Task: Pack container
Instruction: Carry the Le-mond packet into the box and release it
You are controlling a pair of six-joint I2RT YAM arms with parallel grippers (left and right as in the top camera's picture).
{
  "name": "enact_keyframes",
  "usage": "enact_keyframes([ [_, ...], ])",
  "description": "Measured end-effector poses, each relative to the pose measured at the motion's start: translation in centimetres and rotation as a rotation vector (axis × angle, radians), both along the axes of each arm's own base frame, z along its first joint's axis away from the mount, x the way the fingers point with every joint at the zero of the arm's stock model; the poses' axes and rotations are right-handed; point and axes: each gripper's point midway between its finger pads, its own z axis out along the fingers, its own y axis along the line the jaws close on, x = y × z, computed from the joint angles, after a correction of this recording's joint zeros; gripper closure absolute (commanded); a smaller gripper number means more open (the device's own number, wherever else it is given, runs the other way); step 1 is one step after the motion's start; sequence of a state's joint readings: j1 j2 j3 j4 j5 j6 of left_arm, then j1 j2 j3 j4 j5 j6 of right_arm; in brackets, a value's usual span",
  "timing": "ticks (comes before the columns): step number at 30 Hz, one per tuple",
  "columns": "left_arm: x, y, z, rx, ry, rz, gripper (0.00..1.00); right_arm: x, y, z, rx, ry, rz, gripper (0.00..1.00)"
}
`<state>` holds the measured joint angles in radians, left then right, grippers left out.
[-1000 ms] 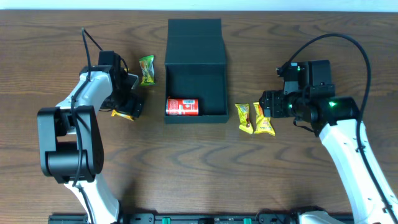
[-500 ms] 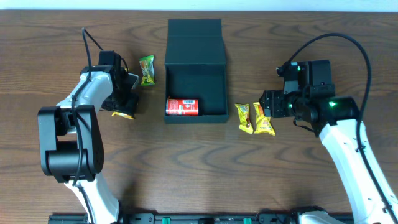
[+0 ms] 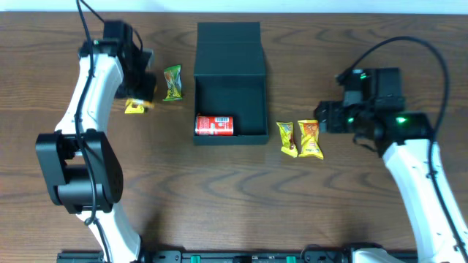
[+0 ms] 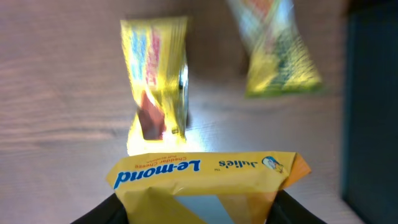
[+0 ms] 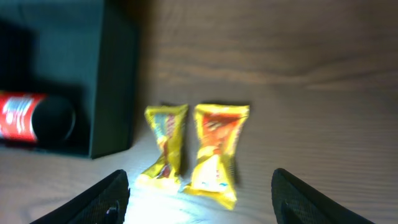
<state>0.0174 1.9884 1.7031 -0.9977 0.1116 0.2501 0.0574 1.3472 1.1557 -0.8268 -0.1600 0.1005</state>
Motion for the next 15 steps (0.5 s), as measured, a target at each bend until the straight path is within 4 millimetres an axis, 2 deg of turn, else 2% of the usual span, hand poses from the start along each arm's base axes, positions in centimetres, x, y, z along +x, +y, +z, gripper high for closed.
enact_keyframes([
  [3, 2.0, -2.2, 3.0, -0.030, -0.083, 0.000, 0.54, 1.0, -2.2, 2.2, -0.001, -0.045, -0.061, 0.27],
  [6, 3.0, -6.5, 4.7, -0.055, -0.144, -0.042, 0.54, 1.4, -4.1, 3.7, -0.008, -0.072, -0.109, 0.26],
  [12, 1.0, -17.7, 5.1, -0.142, -0.156, -0.103, 0.52, 0.7, -5.9, 3.3, -0.023, -0.042, -0.138, 0.24],
  [13, 0.6, -19.0, 5.2, -0.157, -0.152, -0.104, 0.50, 0.7, -6.1, 3.3, -0.026, -0.042, -0.141, 0.24],
  [15, -0.7, -21.8, 5.0, -0.185, -0.128, -0.095, 0.51, 0.6, -6.8, 3.3, -0.034, -0.041, -0.148, 0.23],
])
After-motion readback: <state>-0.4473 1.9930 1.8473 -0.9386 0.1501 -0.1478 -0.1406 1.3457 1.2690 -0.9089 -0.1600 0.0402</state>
